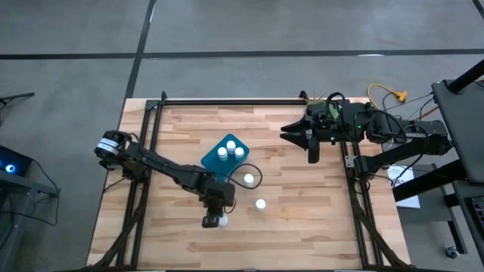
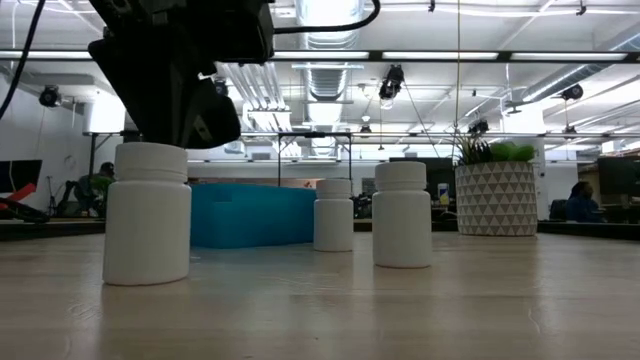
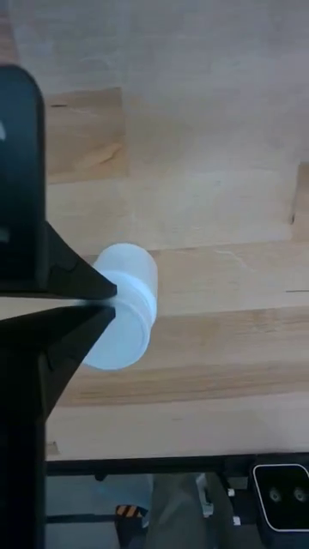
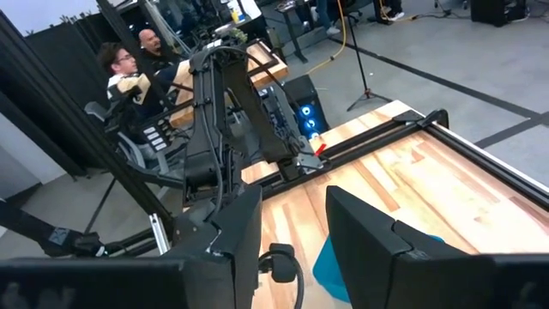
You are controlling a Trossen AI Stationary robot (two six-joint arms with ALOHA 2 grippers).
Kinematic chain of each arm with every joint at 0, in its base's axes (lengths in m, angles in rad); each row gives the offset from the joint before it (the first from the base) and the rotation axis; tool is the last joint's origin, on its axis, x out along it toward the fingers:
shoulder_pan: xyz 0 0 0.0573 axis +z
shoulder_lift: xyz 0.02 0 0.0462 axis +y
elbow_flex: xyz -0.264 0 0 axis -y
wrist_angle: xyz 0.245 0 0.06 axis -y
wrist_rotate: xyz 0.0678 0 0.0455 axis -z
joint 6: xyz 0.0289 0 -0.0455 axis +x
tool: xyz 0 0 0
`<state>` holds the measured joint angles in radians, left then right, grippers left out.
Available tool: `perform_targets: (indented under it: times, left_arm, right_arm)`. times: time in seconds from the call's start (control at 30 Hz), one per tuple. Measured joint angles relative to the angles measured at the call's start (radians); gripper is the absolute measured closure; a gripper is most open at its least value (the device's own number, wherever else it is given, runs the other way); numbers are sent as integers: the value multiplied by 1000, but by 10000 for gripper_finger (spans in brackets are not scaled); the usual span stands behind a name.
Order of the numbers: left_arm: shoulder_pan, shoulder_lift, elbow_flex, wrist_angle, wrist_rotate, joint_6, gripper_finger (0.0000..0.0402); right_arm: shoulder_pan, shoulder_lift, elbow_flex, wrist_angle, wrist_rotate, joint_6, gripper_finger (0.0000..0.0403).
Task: Pick and place pill bottles into a basket
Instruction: Put the left white pill bottle into the blue container
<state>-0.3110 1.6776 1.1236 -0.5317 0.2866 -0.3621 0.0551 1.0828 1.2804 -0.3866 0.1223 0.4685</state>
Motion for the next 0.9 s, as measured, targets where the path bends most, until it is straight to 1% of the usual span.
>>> perform_targets:
  times: [0.2, 0.4, 0.53, 0.67, 0.83, 0.9]
  left_arm:
    - [-37, -6, 0, -28, 15, 7, 401]
    - [-103, -12, -1, -36, 16, 30, 401]
    - [-123, -31, -2, -36, -59, 20, 401]
    - [-123, -57, -4, -42, -104, 9, 401]
    - [-123, -99, -4, -40, -121, 22, 401]
    - [-123, -108, -4, -36, -104, 31, 401]
  right_arm:
    - [0, 0, 0, 0, 0, -4, 284]
    - [0, 0, 0, 0, 0, -8, 285]
    - [0, 0, 0, 0, 1, -9, 287]
    - [0, 0, 0, 1, 1, -9, 285]
    - [0, 0, 0, 1, 1, -8, 285]
    - [0, 0, 0, 2, 1, -9, 285]
